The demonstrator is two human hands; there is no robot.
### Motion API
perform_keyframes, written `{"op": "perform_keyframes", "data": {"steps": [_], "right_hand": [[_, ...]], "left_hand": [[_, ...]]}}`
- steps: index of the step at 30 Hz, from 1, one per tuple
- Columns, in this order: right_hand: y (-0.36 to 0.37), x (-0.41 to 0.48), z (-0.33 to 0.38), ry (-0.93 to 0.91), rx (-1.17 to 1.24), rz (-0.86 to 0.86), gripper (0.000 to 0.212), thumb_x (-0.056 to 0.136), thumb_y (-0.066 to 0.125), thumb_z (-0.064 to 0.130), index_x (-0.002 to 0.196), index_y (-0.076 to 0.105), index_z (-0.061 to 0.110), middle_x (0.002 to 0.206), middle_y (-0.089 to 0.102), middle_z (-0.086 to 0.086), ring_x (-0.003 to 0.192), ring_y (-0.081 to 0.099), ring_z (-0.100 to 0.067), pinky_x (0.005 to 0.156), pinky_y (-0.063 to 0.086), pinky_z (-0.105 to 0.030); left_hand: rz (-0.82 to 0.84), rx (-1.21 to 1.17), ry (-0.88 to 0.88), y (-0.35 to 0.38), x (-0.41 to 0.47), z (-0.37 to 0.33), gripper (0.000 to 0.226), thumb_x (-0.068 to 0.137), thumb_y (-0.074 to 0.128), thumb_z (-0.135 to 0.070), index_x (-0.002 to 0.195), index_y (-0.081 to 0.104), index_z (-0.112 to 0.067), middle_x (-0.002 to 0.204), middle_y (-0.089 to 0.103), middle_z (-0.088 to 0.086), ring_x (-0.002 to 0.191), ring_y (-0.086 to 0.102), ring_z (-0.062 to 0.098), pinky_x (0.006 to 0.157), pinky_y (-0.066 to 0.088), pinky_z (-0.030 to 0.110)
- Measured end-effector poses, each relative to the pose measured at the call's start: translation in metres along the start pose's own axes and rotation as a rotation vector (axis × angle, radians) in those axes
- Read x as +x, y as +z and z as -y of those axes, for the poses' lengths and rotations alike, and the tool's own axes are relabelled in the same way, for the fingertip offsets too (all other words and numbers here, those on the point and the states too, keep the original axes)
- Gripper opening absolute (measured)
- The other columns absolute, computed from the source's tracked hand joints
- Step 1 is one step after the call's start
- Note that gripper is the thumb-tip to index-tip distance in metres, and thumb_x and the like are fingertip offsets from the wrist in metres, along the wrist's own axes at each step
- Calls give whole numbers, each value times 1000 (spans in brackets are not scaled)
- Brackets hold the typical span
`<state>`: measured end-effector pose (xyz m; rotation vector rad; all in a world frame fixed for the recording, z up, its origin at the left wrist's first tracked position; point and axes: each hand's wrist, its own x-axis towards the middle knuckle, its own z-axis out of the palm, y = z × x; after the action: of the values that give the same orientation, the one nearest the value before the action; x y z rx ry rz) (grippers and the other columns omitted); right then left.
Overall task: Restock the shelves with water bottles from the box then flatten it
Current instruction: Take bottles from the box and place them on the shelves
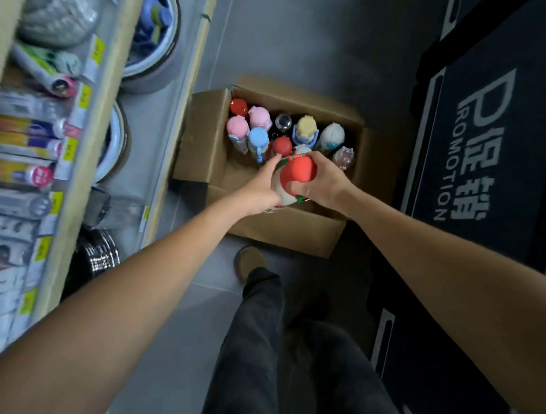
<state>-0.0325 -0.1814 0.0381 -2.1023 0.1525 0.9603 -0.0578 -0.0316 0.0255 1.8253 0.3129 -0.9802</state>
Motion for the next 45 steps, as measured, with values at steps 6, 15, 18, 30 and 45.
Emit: {"op": "perform_keyframes", "data": {"steps": [6, 15, 18, 30, 45], "right_hand": [[11, -56, 48, -130, -121, 39, 66, 79, 74, 31, 135, 41, 15, 114, 50, -1, 101, 53, -18, 90, 52, -36], [55, -200, 133, -382, -163, 124, 54, 81, 70, 34, 127, 49, 16, 108, 57, -5, 81, 62, -19, 49, 55, -26], [76, -239, 163, -426, -188, 156, 57, 83, 68, 40, 131, 47, 17, 114, 56, -7, 89, 64, -23, 62, 59, -31], [245, -485, 289, -780, -257, 532, 57, 89, 62, 41, 135, 42, 15, 127, 54, -5, 104, 55, -19, 72, 51, -28], [433, -872, 357, -1331, -292, 885, 62, 83, 72, 21, 134, 37, 17, 117, 61, -6, 104, 61, -21, 78, 52, -29]], "left_hand": [[-133, 12, 19, -10, -82, 11, 106, 75, 77, -17, 148, 0, -21, 148, 30, 6, 134, 36, 25, 111, 29, 35], [-571, -12, 172, 2, -264, 26, 92, 76, 76, -16, 142, 12, -13, 135, 43, 6, 115, 48, 18, 89, 36, 26], [-688, -67, 148, 2, -321, 38, 92, 73, 78, -29, 141, 18, -19, 126, 52, 1, 113, 53, 18, 95, 44, 34], [-1066, -333, 130, 5, -631, 122, 45, 74, 74, -43, 112, 61, -24, 99, 70, -7, 92, 67, 11, 83, 55, 33], [-1643, -458, 287, 109, -1037, 202, 17, 88, 64, -30, 103, 61, -22, 101, 68, 0, 75, 63, 3, 58, 50, 13]]}}
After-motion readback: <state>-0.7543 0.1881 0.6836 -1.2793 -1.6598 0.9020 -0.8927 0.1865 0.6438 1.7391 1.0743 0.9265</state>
